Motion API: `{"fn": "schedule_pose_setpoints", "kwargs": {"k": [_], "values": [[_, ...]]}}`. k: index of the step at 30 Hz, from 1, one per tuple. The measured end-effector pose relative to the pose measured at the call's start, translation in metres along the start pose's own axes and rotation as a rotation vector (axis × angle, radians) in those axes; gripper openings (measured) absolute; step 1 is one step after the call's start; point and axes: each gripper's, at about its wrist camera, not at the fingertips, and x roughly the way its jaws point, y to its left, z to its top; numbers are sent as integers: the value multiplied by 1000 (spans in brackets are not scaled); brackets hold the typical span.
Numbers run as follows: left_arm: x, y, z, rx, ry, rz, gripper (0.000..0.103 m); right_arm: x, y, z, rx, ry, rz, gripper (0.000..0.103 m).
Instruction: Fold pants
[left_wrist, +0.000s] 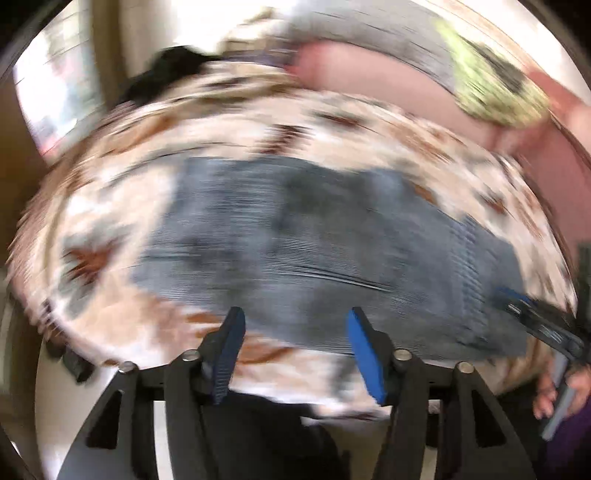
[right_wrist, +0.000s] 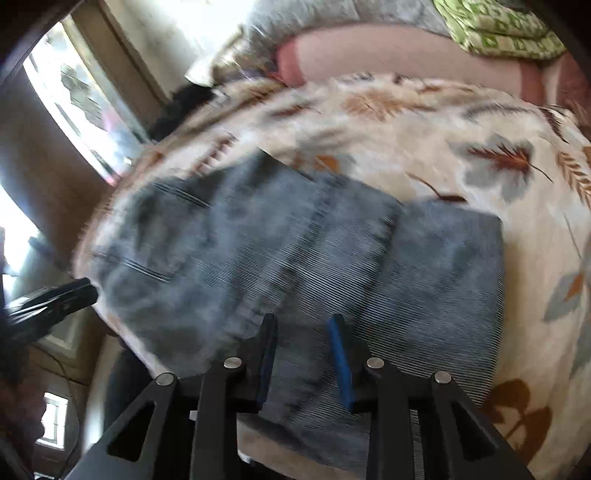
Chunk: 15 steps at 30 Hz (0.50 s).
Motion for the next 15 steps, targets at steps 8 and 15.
{"fn": "schedule_pose_setpoints", "kwargs": {"k": [8,15], "values": [[2,110,-3,-335,29,26,75,-20,21,2,-54,-111,73,33],[19,108,-10,-357,101,-14,75,-19,42,-5,-121,-138,54,41]]}}
